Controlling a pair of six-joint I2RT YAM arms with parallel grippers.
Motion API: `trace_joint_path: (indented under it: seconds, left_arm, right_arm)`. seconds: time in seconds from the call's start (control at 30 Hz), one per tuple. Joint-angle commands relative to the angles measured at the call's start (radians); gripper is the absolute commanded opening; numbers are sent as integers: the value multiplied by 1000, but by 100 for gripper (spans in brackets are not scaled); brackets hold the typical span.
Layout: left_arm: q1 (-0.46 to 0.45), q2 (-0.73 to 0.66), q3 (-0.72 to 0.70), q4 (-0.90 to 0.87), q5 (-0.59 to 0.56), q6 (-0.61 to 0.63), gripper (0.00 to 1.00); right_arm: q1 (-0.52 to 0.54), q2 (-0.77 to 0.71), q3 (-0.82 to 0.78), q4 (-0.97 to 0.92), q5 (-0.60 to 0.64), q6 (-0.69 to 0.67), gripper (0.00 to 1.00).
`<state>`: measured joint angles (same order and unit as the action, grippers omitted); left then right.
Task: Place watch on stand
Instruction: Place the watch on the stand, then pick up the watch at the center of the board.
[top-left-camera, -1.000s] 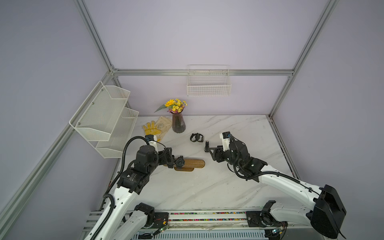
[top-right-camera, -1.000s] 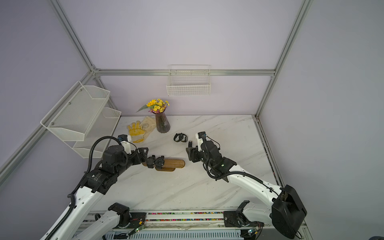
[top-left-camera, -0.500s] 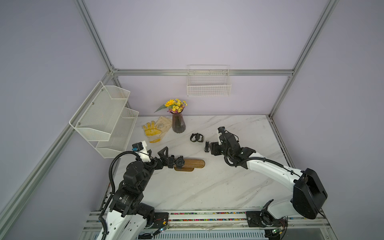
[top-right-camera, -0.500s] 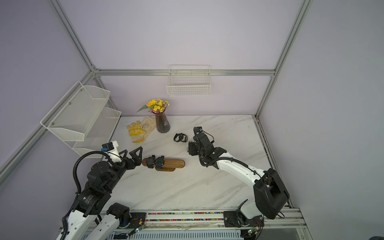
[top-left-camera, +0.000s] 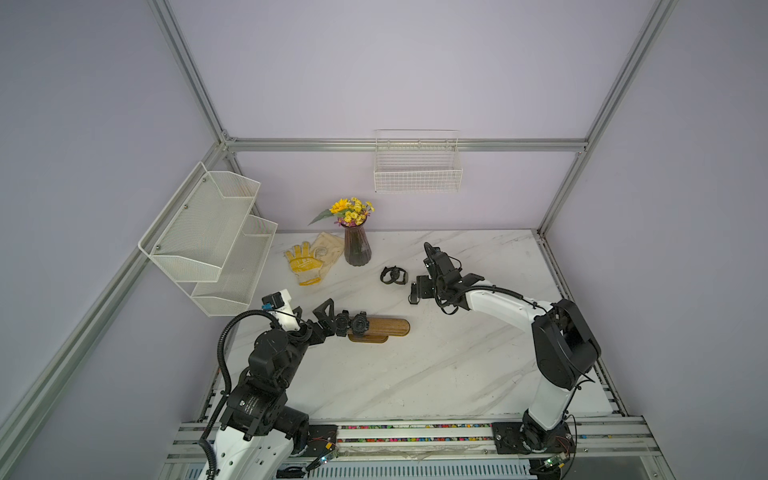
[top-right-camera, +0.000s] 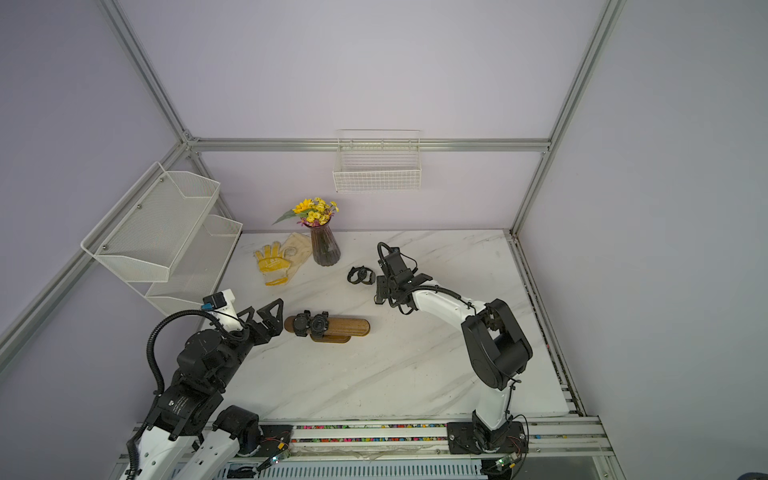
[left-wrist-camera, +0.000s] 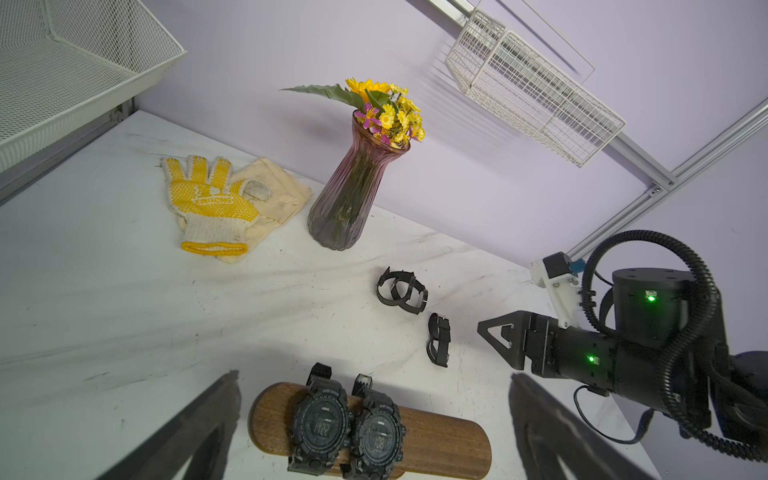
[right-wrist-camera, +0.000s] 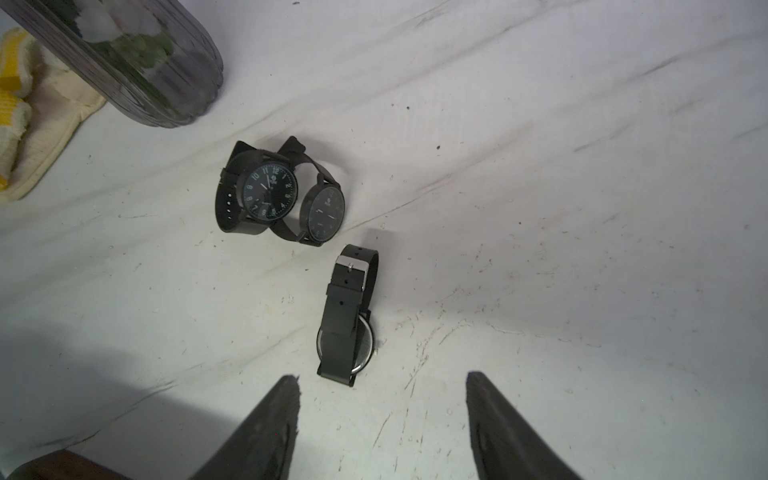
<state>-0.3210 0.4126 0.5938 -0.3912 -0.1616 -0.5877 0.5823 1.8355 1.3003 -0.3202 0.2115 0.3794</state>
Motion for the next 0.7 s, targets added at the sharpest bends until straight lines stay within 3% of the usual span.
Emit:
trace_joint_path:
  seconds: [0.0, 0.67]
  left_arm:
    - [3, -13, -16, -5, -6, -12, 100]
    - [2, -24, -28, -12, 20, -16, 100]
  right_arm:
    - [-6, 65, 71, -68, -1, -9, 65]
    - [24, 274, 222, -106, -52, -59, 54]
